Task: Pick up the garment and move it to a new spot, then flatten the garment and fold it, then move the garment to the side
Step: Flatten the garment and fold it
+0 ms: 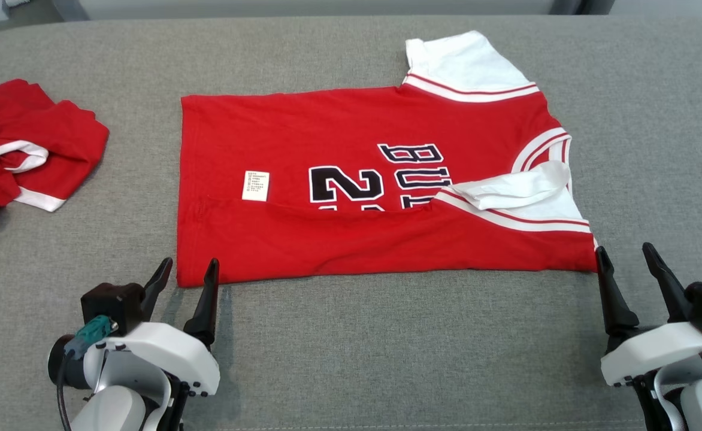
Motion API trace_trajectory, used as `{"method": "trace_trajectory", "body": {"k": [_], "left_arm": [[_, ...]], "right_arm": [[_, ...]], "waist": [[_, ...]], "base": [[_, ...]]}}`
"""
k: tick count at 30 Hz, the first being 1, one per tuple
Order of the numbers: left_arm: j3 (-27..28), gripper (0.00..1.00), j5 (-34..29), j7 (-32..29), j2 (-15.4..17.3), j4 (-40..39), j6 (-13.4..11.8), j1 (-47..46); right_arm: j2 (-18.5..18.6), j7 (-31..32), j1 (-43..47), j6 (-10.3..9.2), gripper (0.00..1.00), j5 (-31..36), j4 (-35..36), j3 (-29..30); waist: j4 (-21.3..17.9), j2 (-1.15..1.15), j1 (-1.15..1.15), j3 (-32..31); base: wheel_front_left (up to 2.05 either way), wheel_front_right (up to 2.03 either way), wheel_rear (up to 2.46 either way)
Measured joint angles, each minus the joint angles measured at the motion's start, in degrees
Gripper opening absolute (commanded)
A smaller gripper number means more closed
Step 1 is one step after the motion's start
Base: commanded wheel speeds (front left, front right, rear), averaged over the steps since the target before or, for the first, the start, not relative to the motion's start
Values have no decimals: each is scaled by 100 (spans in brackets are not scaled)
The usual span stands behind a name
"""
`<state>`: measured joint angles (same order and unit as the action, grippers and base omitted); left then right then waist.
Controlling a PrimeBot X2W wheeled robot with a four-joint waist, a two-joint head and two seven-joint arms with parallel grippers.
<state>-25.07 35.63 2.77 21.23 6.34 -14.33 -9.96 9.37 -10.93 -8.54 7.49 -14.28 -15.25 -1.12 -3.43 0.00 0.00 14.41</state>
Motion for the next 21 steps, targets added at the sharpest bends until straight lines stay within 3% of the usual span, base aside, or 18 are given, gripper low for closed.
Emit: {"method": "trace_trajectory", "body": {"k": [7, 8, 9, 10, 11, 12, 13, 21], "left_arm": [[2, 100, 242, 43, -214, 812, 334, -547], [9, 100, 565, -87, -357, 1304, 642, -805], [8, 100, 631, -115, -375, 1307, 678, -825], [-9, 100, 625, -135, -376, 1321, 682, -842], [-9, 81, 662, -180, -393, 1324, 749, -847], [-24, 81, 715, -215, -398, 1326, 803, -851], [-35, 0, 719, -233, -397, 1330, 808, -861], [-133, 0, 757, -396, -361, 1273, 829, -748]], "right_arm": [[111, -20, -714, 1, 100, -320, -1134, -314], [183, -78, -1374, 0, 100, -748, -2003, -875], [197, -77, -1415, 0, 100, -801, -2065, -920], [211, -78, -1448, 0, 53, -865, -2093, -961], [229, -78, -1471, -1, 13, -915, -2109, -1018], [234, -78, -1485, -1, 13, -991, -2130, -1068], [242, -79, -1498, -1, 0, -1043, -2147, -1107], [322, -129, -1369, 2, 0, -1433, -2178, -1300]], "waist": [[-28, 0, 0, 394], [23, 0, 0, 538], [32, 0, 0, 540], [36, 0, 0, 537], [39, 0, 0, 531], [40, 0, 0, 525], [41, 0, 0, 516], [72, 0, 0, 346]], "base": [[0, 0, 0], [0, 0, 0], [0, 0, 0], [0, 0, 0], [0, 0, 0], [0, 0, 0], [0, 0, 0], [0, 0, 0]]}}
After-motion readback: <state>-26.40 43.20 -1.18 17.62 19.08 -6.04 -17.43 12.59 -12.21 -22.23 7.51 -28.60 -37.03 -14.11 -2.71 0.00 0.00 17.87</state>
